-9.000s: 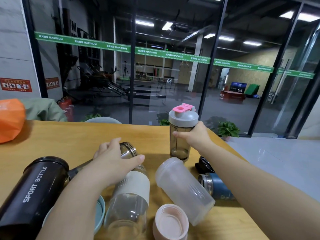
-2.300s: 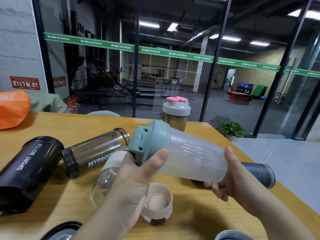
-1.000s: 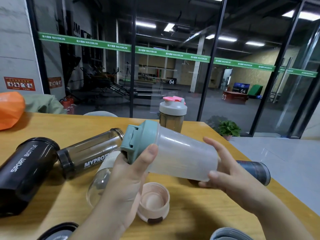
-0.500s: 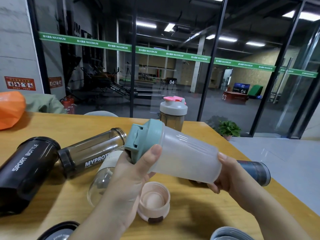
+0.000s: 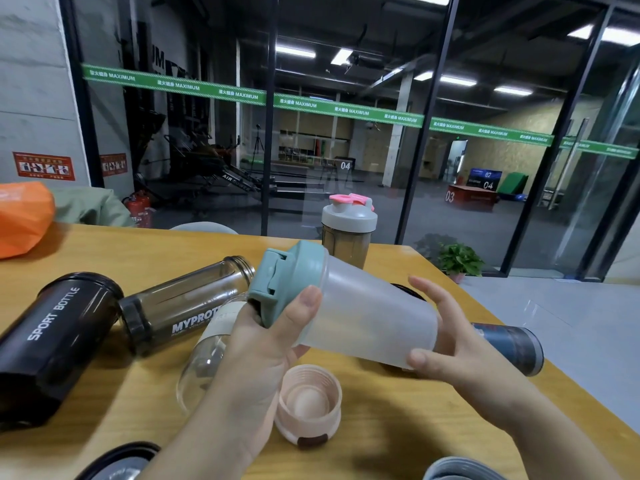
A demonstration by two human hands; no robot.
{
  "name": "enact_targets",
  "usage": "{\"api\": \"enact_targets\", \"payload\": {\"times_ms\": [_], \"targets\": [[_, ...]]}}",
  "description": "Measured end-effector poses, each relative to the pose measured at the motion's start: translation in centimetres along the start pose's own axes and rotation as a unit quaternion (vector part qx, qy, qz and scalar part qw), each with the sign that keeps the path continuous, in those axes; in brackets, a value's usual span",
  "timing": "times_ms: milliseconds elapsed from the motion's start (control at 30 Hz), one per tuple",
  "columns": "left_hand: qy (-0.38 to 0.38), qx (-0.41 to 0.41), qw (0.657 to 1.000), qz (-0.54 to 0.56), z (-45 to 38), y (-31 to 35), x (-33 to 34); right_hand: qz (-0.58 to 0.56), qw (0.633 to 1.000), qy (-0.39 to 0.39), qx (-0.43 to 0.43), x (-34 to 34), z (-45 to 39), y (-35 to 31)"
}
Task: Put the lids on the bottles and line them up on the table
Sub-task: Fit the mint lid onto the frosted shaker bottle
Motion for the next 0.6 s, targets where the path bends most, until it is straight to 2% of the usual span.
{"api": "enact_targets", "payload": {"times_ms": [133,333,467,600], "targets": [[0.016,-0.004,1.0,-0.005,0.0,-0.1,-0.4,-0.049,0.998,-0.001,-0.048,-0.1,0.0,-0.5],[0.009,-0.016,1.0,0.0,-0.1,-0.1,-0.5,-0.061,0.997,0.005,-0.057,-0.3,0.1,-0.7],[-0.006,-0.016,1.0,-0.01,0.0,-0.1,-0.3,-0.043,0.999,0.011,-0.026,-0.3,-0.2,0.1],[-0.024,-0.013,1.0,-0.01,0.1,-0.1,0.1,-0.058,0.996,0.039,0.05,-0.2,-0.7,1.0]]}}
Point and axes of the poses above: each hand's wrist, its own z-axis away from the middle knuckle, its own x-axis out of the palm, y = z × x, the point moved 7 cm from there along -z, towards the middle knuckle, and after that the axes turned 5 degrees about y, right-handed, at the moved point
